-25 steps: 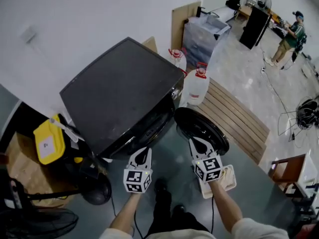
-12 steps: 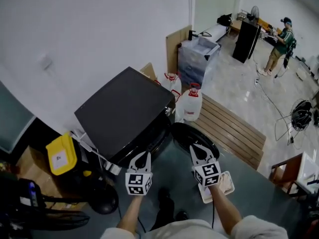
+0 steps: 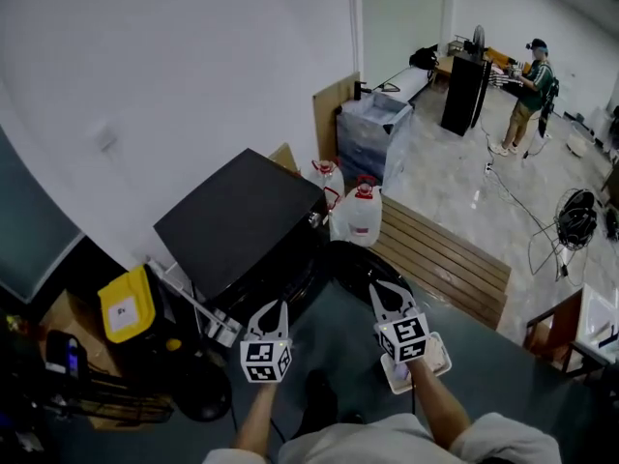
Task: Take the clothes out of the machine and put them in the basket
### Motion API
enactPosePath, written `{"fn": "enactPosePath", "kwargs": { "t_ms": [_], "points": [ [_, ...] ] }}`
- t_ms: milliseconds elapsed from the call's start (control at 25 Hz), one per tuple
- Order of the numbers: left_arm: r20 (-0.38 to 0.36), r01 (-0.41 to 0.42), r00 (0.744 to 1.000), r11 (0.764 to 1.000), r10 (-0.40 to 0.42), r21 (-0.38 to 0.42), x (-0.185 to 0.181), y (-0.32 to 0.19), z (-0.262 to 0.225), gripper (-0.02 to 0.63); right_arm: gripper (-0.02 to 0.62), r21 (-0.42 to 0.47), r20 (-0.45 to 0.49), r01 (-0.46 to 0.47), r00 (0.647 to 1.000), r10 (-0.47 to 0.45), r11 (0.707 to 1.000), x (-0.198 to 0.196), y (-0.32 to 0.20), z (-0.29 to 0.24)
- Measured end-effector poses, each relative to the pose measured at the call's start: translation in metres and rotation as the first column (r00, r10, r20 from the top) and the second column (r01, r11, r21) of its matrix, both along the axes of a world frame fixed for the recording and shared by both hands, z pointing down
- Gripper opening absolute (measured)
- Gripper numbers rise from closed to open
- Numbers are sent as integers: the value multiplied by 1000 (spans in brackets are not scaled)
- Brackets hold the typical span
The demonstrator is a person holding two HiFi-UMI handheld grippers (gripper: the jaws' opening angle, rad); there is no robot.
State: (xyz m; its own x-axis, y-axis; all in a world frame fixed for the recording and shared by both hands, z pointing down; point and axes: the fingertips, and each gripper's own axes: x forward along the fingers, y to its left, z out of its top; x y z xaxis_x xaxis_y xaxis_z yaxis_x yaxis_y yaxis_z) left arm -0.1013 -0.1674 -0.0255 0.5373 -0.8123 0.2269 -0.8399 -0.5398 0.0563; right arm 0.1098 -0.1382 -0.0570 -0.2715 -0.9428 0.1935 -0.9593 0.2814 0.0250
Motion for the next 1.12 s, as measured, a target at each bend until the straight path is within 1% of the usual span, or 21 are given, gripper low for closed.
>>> {"fn": "enactPosePath", "kwargs": {
  "t_ms": [280, 480, 880, 1120],
  "points": [
    [-12, 2, 1000, 1000, -1, 13, 6, 40, -13, 20, 23, -10, -5, -26, 1000, 25, 1000, 15, 51, -3],
    [-18, 7, 1000, 1000, -6, 20, 10, 55, -19, 20, 23, -14, -15, -33, 999, 33, 999, 23, 70, -7],
    [-19, -11, 1000, 999, 12, 34, 23, 66, -24, 20, 21, 11, -30, -56, 998, 56, 998, 36, 80, -17],
    [-21, -16, 1000, 999, 16, 35, 21, 65, -25, 20, 22, 10, -26, -74, 997, 74, 997, 36, 79, -15]
  ]
}}
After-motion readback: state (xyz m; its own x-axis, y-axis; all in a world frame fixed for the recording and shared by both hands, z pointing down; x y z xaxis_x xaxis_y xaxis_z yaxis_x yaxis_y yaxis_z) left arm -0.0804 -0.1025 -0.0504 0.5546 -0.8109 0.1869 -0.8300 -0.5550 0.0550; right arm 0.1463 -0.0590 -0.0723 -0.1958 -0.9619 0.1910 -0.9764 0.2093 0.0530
